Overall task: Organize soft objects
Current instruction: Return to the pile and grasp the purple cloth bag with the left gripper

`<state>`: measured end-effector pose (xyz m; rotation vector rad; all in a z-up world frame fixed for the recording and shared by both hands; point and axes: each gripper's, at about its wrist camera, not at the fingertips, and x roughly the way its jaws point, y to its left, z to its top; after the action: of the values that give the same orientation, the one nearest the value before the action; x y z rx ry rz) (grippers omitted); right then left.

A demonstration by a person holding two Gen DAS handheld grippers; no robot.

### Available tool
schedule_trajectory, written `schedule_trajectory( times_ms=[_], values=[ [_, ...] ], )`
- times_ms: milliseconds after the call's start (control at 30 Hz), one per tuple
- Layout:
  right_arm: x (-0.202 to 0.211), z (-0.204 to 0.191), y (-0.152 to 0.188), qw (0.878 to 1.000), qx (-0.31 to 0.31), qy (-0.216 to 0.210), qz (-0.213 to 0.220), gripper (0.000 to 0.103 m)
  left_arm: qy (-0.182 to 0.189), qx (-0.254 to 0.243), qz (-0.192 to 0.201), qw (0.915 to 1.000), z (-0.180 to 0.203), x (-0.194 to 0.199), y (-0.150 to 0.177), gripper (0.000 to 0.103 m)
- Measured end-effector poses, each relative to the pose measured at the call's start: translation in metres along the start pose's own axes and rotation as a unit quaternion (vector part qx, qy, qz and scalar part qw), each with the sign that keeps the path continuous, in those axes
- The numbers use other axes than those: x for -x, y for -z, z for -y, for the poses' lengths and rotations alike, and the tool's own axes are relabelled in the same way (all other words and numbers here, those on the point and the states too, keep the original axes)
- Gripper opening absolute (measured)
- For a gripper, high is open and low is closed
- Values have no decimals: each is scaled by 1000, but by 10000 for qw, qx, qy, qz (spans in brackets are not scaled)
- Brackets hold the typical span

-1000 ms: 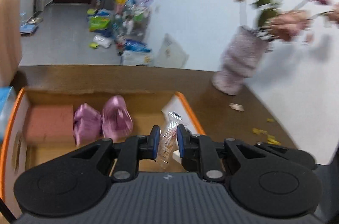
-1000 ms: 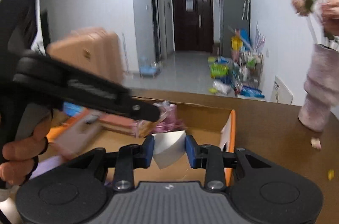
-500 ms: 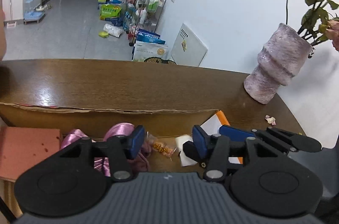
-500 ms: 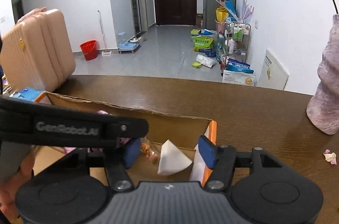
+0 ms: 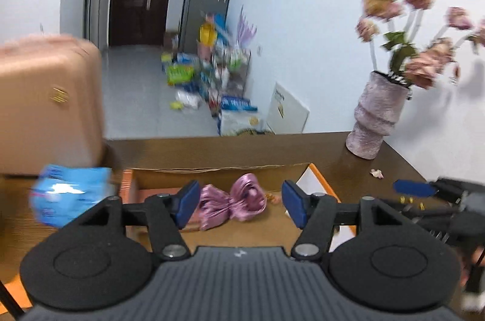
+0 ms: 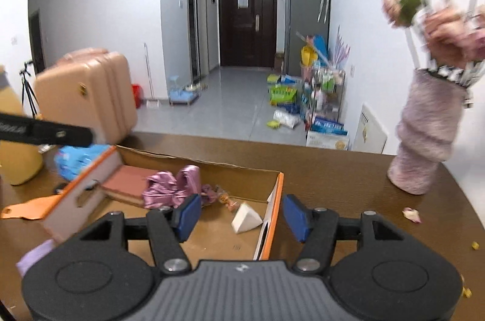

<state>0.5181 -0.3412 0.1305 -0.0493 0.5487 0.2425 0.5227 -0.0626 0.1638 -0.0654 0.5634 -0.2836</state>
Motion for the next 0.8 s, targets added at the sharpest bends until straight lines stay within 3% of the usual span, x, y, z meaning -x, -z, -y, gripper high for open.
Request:
schedule_trajectory(
  times_ms=[167,300,367,467,600,800],
  values=[
    [92,-20,29,9986,6,-125,507,67,-14,-301,474,9984,-6,107,51,73],
    [157,-51,70,9952,107,-223,942,73,-17,-436,865,9953,-7,177,108,79],
    [182,-66,94,9934,81,-328,1094,73,-198,-521,1083,9926,-4,205,144,84],
    [212,-89,135,9919,-4,-418,1197,73,-557,-589,1109,9905,1,228,192,84],
    [237,-121,190,9917,-133,-567,1148,73,-576,-184,998,9932,-3,256,244,84],
    [232,-140,232,9941,-378,-752,680,73,-829,116,741,9937,-24,259,270,84]
  ],
)
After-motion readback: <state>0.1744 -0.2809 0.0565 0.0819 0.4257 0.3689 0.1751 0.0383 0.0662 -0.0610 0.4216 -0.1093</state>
